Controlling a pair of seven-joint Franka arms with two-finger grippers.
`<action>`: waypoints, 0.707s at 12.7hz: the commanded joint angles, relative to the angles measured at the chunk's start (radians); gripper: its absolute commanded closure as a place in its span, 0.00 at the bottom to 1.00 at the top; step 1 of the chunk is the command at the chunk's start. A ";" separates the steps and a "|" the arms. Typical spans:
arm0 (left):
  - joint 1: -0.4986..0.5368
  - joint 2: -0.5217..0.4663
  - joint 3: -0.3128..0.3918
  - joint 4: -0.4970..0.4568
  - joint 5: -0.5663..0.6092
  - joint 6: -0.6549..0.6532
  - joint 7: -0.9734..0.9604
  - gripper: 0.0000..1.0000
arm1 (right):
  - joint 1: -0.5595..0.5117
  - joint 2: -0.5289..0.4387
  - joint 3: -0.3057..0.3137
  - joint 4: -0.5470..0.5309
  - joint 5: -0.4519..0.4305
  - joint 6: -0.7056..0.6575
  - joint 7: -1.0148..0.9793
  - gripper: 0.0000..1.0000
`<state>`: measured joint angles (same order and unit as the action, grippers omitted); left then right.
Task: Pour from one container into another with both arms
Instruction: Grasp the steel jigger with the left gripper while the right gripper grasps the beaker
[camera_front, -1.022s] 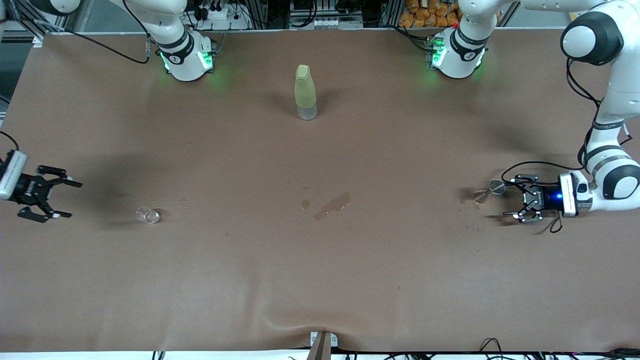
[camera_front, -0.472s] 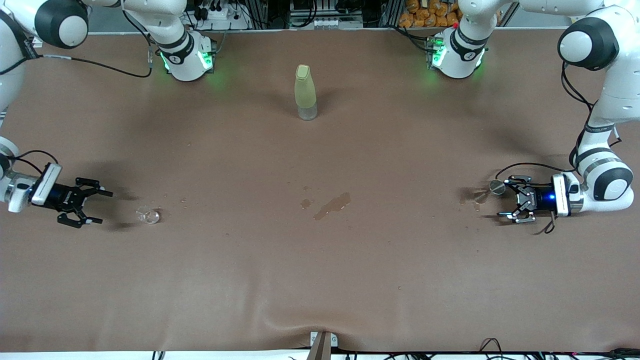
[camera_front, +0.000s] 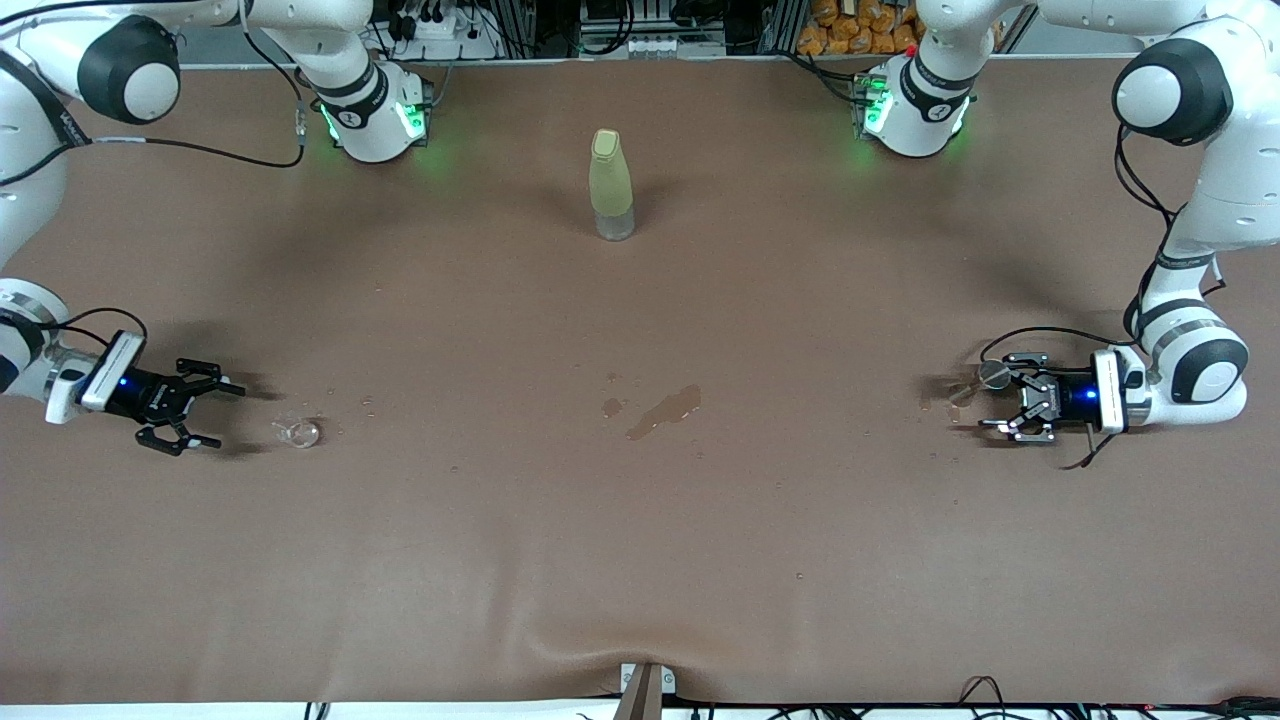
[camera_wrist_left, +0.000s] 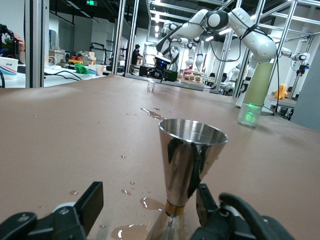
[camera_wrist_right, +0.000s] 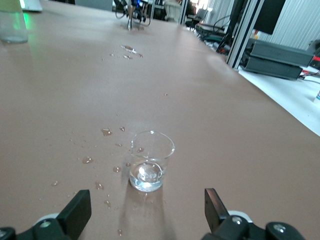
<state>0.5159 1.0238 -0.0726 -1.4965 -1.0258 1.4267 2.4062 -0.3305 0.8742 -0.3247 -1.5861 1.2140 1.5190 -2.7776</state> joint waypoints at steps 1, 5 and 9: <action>0.003 0.004 0.002 0.001 -0.023 -0.018 0.022 0.27 | -0.033 0.061 0.006 0.021 0.051 -0.066 -0.188 0.00; 0.004 0.002 0.002 -0.001 -0.022 -0.022 0.022 0.75 | -0.036 0.104 0.009 0.023 0.090 -0.120 -0.234 0.00; 0.010 -0.007 0.002 0.001 -0.019 -0.031 0.022 0.88 | -0.050 0.164 0.013 0.023 0.157 -0.148 -0.304 0.00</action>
<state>0.5210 1.0247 -0.0727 -1.4932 -1.0265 1.4141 2.4072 -0.3498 0.9880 -0.3227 -1.5755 1.3239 1.4035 -2.8175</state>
